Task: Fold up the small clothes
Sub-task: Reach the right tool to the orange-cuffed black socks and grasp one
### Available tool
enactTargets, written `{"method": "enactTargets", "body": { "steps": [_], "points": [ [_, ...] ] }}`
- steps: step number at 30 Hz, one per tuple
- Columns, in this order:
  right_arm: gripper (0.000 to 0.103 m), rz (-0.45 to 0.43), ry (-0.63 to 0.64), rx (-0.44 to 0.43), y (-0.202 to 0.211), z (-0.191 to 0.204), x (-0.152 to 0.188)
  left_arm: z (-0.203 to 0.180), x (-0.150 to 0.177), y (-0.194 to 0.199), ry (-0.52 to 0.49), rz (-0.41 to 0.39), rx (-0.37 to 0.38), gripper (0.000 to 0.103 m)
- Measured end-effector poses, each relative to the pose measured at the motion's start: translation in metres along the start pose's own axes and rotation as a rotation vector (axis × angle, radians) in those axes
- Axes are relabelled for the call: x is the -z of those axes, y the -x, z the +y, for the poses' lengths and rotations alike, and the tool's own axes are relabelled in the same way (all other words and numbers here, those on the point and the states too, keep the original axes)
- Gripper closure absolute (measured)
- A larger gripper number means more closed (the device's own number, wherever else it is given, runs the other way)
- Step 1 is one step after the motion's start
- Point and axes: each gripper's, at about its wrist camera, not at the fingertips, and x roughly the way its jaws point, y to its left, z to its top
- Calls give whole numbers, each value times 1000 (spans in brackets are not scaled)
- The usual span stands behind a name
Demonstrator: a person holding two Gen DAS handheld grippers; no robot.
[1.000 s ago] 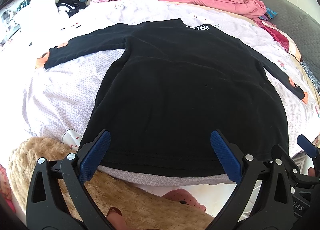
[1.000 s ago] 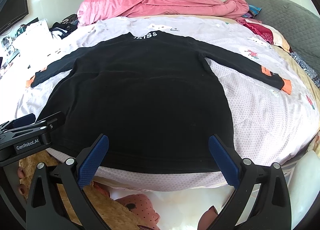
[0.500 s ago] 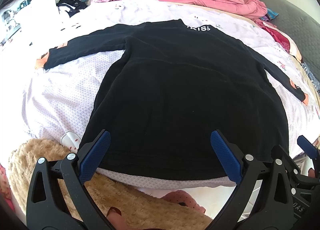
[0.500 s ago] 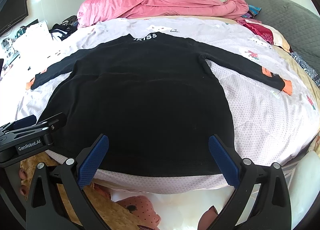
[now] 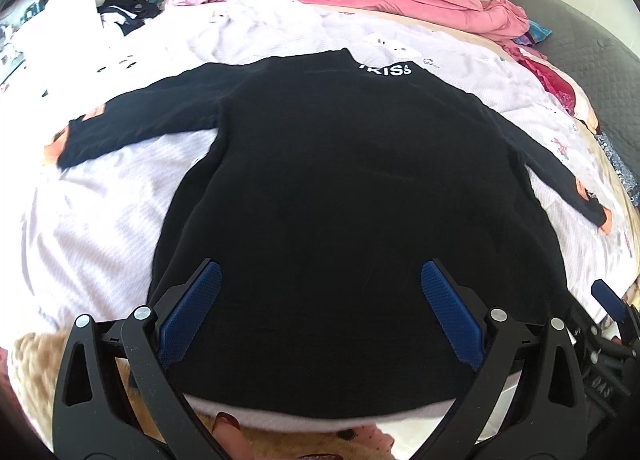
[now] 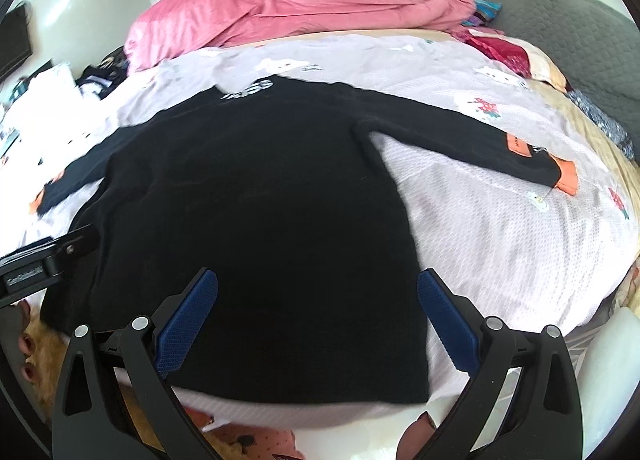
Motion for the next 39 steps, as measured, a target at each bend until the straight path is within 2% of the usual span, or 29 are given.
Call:
{"method": "enactTargets", "body": {
  "steps": [7,14,18,29,34,39],
  "points": [
    [4,15,-153,21,-30,-60,-33,-13,-33,-28,-16,38,1,9],
    [4,20,-279,134,-58,-122,-58,-22,-60,-57,-49,72,8,9],
    [4,34,-371,146,-71,-158,-68,-25,-75,-72,-55,83,18,9],
    [4,88,-626,201,-96,-245,-78,-39,-116,-106,-70,85,23,9],
    [4,69,-677,247,-105,-270,-82,-52,-135,-116,-93,66,19,9],
    [4,34,-741,239,-114,-296,-87,-57,-147,-123,-104,62,37,9]
  ]
}}
